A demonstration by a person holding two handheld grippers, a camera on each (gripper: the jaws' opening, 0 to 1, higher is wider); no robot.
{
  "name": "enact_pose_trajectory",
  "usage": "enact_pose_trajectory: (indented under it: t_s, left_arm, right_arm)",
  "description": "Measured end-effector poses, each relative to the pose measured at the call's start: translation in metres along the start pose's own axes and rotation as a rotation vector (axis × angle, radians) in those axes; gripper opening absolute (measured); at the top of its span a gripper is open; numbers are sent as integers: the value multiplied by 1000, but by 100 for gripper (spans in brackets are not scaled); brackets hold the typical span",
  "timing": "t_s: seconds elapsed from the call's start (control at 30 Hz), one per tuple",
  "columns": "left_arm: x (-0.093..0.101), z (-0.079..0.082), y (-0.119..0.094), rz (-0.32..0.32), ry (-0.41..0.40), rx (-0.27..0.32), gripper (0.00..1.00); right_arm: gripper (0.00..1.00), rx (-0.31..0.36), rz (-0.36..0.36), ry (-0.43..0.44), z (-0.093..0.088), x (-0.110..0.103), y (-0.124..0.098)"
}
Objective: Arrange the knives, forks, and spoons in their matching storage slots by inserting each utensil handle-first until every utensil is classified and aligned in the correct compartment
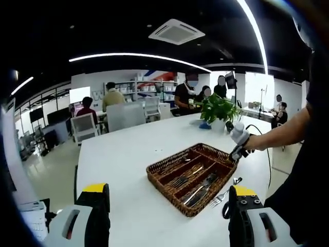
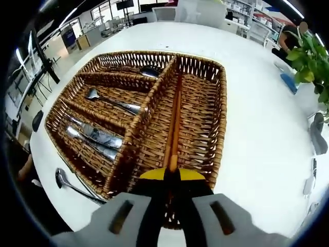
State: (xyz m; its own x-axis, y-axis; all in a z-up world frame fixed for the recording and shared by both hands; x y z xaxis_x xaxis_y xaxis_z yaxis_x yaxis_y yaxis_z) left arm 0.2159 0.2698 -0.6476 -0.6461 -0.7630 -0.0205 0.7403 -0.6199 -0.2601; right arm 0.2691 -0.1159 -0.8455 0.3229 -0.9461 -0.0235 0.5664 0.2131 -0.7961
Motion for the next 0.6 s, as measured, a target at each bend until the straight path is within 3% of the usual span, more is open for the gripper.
enact_pose_trajectory:
  t_s: [0.13, 0.17, 0.47, 0.53, 0.6]
  left_arm:
    - [5, 2, 1, 1, 5, 3, 100]
    - [5, 2, 1, 0, 6, 3, 100]
    - [14, 9, 6, -8, 20, 15, 100]
    - [18, 10, 7, -9, 24, 14, 100]
    - [22, 12, 8, -12, 27, 14, 100]
  right_arm:
    - [22, 55, 9, -23, 11, -4, -9]
    - [26, 98, 20, -34, 19, -5, -11]
    - [59, 268, 18, -52, 52, 11, -47]
    - [66, 280, 21, -45, 55, 14, -53]
    - [80, 311, 17, -37, 62, 19, -61]
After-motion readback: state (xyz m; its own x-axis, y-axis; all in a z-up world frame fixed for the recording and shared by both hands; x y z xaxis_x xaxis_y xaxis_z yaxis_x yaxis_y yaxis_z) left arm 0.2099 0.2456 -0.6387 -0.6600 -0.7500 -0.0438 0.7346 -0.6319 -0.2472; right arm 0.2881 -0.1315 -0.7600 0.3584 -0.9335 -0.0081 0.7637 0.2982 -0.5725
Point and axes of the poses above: the point that each gripper's makers call its tool centre point, and the gripper's own axes: y roughly forward along the fingers, x roughly to its right, z roughly out of its top, the point moved 1 cm from there along -y, roughly backward along the fingers, and after that the axes turned 7 degrees about x, right-handed, at the moved point
